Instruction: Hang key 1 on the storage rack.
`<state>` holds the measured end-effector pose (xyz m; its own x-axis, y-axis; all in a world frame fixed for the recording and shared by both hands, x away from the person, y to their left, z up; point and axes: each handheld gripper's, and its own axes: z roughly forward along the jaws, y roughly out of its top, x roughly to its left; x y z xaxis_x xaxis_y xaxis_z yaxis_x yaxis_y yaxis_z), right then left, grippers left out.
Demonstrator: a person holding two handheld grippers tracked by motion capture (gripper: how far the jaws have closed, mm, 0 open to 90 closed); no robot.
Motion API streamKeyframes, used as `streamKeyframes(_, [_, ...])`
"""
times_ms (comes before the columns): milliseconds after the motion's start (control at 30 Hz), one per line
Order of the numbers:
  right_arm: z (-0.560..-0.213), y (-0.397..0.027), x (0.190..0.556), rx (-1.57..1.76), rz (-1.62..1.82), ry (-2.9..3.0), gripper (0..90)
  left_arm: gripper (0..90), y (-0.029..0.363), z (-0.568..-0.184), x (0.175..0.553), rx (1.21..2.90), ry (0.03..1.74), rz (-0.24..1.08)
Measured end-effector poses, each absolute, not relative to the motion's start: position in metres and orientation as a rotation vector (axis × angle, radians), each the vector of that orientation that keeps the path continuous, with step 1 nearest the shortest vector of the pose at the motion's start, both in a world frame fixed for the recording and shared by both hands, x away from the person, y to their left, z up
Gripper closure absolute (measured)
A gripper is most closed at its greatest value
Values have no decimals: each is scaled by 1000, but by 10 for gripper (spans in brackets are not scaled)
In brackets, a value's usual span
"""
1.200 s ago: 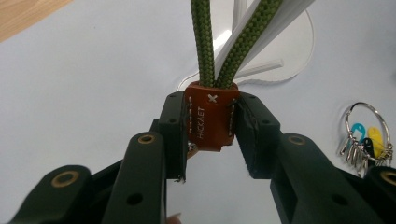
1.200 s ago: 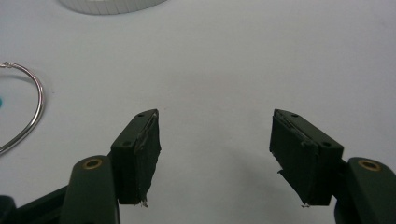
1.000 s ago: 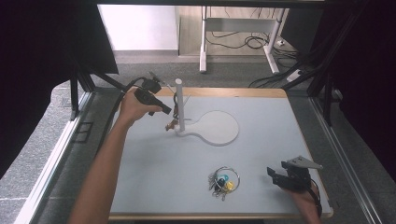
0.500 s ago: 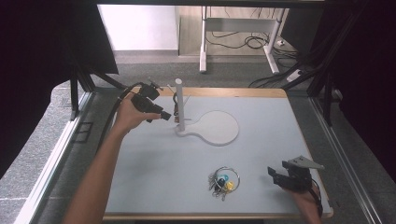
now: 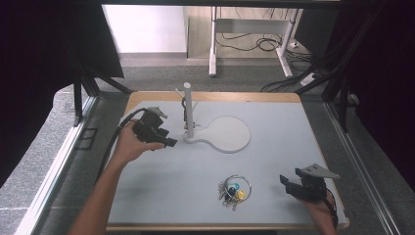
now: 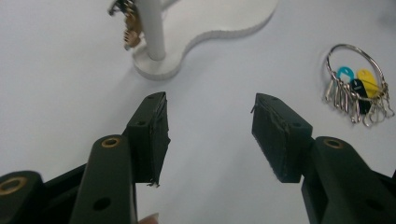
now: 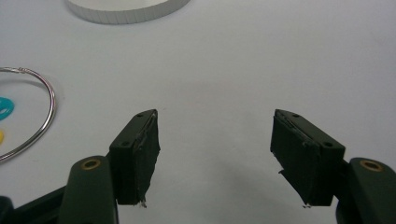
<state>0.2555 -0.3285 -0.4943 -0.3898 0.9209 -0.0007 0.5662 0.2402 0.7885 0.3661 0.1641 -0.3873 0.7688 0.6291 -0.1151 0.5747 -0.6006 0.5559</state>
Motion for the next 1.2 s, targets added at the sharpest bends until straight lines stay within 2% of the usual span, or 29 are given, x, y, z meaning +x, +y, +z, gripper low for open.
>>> streamKeyframes(533, [-495, -325, 256, 1356, 995, 2059, 330, 458, 179, -436, 316, 2330, 926, 96])
streamKeyframes(833, [-492, -321, 255, 1342, 1002, 2067, 334, 458, 182, -467, 304, 2342, 958, 77])
streamKeyframes(1200, [-494, -305, 258, 1357, 1019, 2088, 361, 459, 183, -483, 300, 2320, 964, 45])
